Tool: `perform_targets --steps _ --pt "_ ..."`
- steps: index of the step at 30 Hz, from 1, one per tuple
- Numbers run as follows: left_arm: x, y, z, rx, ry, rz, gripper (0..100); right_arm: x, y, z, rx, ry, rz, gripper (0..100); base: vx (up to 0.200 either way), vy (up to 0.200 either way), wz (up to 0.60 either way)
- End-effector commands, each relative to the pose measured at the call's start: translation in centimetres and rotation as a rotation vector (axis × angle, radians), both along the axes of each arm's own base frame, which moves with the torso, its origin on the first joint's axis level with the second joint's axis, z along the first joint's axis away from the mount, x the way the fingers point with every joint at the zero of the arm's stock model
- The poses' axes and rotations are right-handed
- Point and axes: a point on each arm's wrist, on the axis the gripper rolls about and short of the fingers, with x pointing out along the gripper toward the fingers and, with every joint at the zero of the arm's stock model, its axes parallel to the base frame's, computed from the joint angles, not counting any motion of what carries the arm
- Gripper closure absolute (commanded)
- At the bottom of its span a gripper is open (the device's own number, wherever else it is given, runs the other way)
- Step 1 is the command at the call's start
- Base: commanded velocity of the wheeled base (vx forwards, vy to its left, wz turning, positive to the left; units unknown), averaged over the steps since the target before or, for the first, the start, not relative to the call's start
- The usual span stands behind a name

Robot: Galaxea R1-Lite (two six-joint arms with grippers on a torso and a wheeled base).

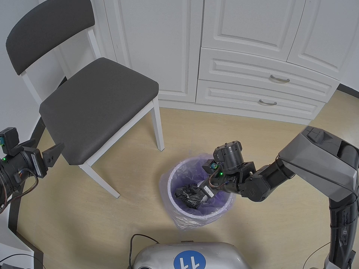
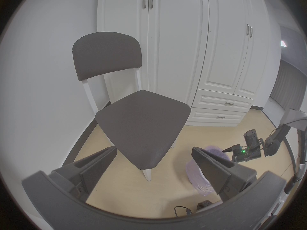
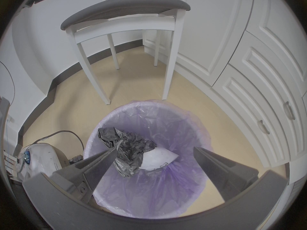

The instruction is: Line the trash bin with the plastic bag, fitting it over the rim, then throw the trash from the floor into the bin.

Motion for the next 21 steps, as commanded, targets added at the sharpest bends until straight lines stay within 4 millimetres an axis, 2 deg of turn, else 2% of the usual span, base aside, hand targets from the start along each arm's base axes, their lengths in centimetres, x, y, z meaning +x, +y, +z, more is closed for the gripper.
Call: perform_targets --steps 1,5,7,8,9,10,11,12,15,16,17,21 --pt "0.1 -0.1 -0.4 0.003 0.017 -0.004 0 -0.8 -1.1 2.3 0.008 -0.037 -0.028 0 0.0 0.0 0.0" --pt "0.1 -0.2 -0.5 0.003 0.023 -0.01 0 -1.6 -2.1 3.9 0.017 -0.059 -0.051 0 0.0 0.0 0.0" --pt "0.2 -0.4 -0.7 0.005 0.032 -0.021 0 -2.4 -3.2 5.6 0.014 -0.092 -0.097 0 0.0 0.0 0.0" --pt "0.2 -0.4 -0.8 0.005 0.034 -0.023 0 -2.4 -3.3 5.7 0.013 -0.093 -0.101 0 0.0 0.0 0.0" --pt "0.1 -0.6 -0.9 0.004 0.037 -0.038 0 -3.0 -4.1 6.9 0.024 -0.115 -0.145 0 0.0 0.0 0.0" --pt "0.1 -0.6 -0.9 0.004 0.037 -0.038 0 -3.0 -4.1 6.9 0.024 -0.115 -0.145 0 0.0 0.0 0.0" --pt "-0.2 -0.8 -1.0 0.002 0.039 -0.051 0 -4.0 -5.1 8.4 0.068 -0.124 -0.196 0 0.0 0.0 0.0" --pt "-0.3 -0.8 -1.1 0.002 0.042 -0.052 0 -4.2 -5.3 8.5 0.08 -0.122 -0.208 0 0.0 0.0 0.0" --pt "-0.6 -0.9 -1.9 0.005 0.067 -0.061 0 -5.4 -8.4 10.2 0.156 -0.122 -0.314 0 0.0 0.0 0.0" --pt "-0.7 -0.9 -2.0 0.005 0.069 -0.063 0 -5.5 -8.7 10.3 0.161 -0.12 -0.323 0 0.0 0.0 0.0" --pt "-0.8 -1.1 -2.2 0.003 0.075 -0.079 0 -6.0 -10.5 10.6 0.183 -0.116 -0.377 0 0.0 0.0 0.0" --pt "-1.8 -1.3 -2.3 -0.002 0.048 -0.108 0 -7.6 -14.7 10.9 0.231 -0.114 -0.508 0 0.0 0.0 0.0"
